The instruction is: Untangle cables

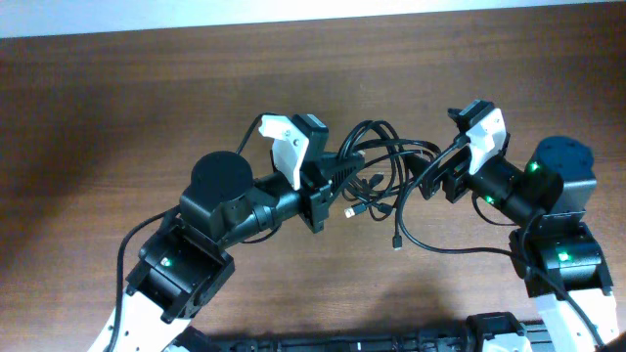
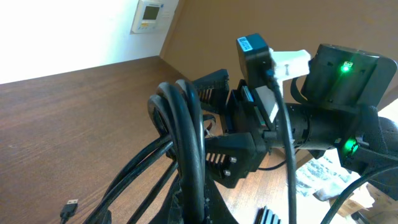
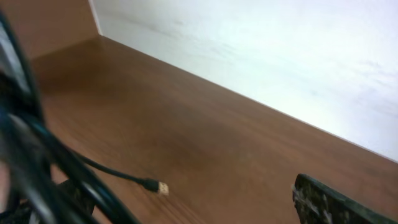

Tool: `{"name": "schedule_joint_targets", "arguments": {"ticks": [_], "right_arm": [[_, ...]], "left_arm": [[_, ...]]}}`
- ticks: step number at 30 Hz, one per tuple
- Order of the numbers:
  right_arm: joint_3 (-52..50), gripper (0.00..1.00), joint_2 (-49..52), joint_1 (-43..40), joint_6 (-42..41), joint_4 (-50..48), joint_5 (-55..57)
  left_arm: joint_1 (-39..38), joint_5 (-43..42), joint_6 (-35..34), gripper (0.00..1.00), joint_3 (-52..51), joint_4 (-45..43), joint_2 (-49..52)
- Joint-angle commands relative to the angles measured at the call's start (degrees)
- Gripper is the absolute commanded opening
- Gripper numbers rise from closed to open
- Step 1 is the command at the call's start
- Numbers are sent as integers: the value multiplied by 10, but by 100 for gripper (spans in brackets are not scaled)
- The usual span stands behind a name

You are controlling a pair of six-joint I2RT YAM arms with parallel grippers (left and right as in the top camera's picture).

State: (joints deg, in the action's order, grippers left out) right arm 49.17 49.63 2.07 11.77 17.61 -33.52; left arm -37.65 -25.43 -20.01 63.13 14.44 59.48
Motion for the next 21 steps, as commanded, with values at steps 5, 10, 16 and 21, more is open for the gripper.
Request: {"name": "schedule_joint_targets", "arguments": {"ticks": [5, 10, 16, 21], "right_arm": [[-2, 91, -1, -2, -2, -21, -53], [-2, 53, -1, -2, -2, -33, -84], [-2, 9, -1, -2, -2, -33, -83], [-2, 4, -1, -2, -63, -33, -26]], "left_arm": [[-10, -24, -10, 0, 14, -9, -3], [-14, -25, -10, 0, 14, -9, -3], [-14, -23, -10, 0, 14, -9, -3], [-13, -8, -10, 0, 14, -9, -3]]}}
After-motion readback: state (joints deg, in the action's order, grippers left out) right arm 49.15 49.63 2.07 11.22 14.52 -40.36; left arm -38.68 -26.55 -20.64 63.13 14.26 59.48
